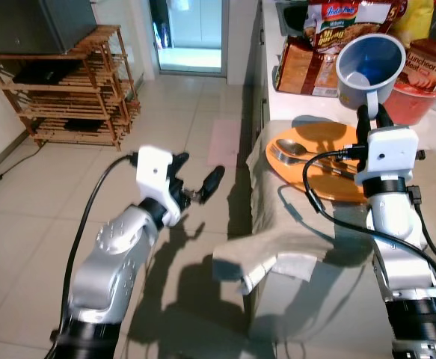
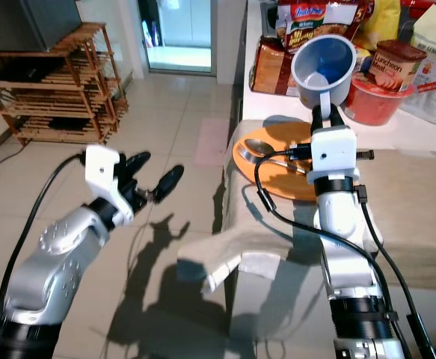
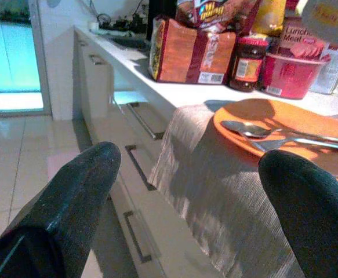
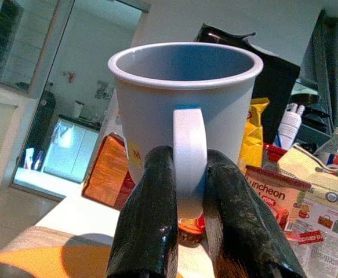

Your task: Setting the table

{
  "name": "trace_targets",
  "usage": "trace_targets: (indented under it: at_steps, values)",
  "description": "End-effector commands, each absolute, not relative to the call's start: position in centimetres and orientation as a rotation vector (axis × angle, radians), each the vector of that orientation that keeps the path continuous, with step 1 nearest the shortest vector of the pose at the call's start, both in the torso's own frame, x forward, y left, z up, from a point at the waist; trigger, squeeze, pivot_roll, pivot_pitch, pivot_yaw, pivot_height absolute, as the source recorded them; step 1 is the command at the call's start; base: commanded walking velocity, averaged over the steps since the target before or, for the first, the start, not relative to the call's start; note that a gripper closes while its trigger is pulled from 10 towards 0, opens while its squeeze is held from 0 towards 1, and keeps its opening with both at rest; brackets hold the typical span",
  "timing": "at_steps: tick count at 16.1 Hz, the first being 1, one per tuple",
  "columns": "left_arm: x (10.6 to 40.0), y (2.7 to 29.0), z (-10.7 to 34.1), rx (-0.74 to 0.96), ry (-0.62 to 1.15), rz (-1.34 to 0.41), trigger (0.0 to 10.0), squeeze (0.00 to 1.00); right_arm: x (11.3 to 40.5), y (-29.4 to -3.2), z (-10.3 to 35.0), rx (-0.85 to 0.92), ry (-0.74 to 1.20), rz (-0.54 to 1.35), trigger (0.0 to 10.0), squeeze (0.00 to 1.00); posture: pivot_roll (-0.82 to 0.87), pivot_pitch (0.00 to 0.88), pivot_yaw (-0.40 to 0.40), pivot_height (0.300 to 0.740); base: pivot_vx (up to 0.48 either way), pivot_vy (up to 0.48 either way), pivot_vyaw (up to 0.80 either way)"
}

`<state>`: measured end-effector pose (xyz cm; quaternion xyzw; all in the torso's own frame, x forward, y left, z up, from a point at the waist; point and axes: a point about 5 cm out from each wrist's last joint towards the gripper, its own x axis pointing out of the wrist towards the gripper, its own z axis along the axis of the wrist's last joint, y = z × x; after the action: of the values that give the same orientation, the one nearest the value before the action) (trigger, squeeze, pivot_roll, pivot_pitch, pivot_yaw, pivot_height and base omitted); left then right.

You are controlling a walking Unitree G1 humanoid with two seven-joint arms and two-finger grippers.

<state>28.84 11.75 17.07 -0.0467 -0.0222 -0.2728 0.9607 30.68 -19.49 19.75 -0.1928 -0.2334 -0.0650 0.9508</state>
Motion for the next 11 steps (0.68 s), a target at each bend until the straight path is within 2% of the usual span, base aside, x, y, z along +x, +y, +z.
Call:
trace_targets:
  at_steps: [1, 8, 11]
  values:
    - [28.84, 11.90, 16.65, -0.086, -0.026, -0.537, 10.0, 0.00, 30.77, -19.56, 19.99, -0.386, -0.486, -0.133, 0.0, 0.00, 0.08, 0.000, 0.008, 0.740, -0.307, 0.000, 0.00]
    - [29.15, 11.51, 16.42, -0.071, -0.021, -0.524, 10.0, 0.00, 30.90, -19.48, 19.45, -0.384, -0.466, -0.127, 0.0, 0.00, 0.07, 0.000, 0.009, 0.740, -0.328, 0.000, 0.00]
    - [29.25, 11.47, 16.39, -0.050, -0.025, -0.535, 10.0, 0.00, 30.87, -19.50, 19.17, -0.384, -0.457, -0.127, 0.0, 0.00, 0.07, 0.000, 0.013, 0.740, 0.000, 0.000, 0.00]
